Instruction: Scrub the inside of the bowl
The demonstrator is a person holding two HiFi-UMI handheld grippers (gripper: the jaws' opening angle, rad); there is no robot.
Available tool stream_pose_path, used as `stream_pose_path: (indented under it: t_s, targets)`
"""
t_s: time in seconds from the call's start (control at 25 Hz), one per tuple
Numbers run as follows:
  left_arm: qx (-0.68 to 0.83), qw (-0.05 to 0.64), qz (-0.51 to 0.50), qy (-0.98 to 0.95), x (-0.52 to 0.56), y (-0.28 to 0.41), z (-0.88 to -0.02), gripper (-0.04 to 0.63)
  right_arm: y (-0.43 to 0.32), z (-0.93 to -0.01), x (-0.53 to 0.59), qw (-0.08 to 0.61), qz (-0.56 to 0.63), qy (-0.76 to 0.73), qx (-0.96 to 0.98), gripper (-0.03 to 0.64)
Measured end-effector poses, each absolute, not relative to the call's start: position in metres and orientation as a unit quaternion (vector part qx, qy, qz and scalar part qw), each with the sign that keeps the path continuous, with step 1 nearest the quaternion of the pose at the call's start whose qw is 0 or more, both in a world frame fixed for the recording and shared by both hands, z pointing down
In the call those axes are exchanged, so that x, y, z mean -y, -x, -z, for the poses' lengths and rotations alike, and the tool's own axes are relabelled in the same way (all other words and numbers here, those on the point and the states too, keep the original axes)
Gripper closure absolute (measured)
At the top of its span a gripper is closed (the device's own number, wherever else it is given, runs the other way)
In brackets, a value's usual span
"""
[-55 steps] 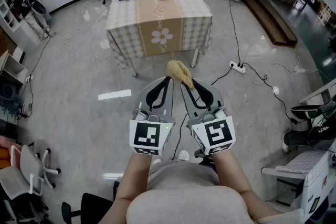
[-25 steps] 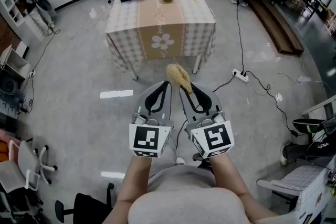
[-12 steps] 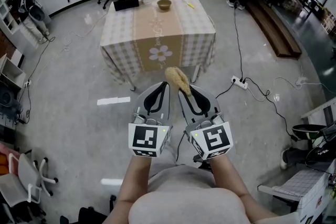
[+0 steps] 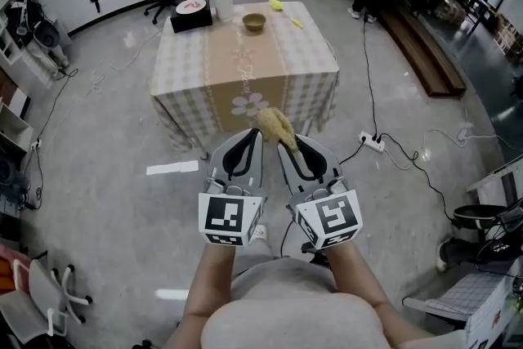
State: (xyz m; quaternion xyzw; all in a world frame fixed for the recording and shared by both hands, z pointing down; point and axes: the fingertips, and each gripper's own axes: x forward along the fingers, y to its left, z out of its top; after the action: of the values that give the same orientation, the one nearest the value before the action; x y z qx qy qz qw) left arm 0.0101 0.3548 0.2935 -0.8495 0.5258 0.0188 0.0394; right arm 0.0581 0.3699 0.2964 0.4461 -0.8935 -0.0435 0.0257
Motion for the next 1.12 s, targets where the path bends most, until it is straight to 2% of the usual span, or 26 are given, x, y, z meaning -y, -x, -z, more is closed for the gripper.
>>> stream_pose_path:
  t_s: [0.68,1.12]
  targets:
    - [-0.508,0.038,-0.026,0.860,-0.246,0.031,-0.299,0.591,-0.020,-0.301,-0.260,0.032,0.045,-0.467,0.882,0.532]
    - [-0.518,0.031,-0.026,0.854,-0.198,0.035,-0.297,0.591,-0.015,-0.307,-0.212,0.036,0.030,-0.460,0.887,0.531]
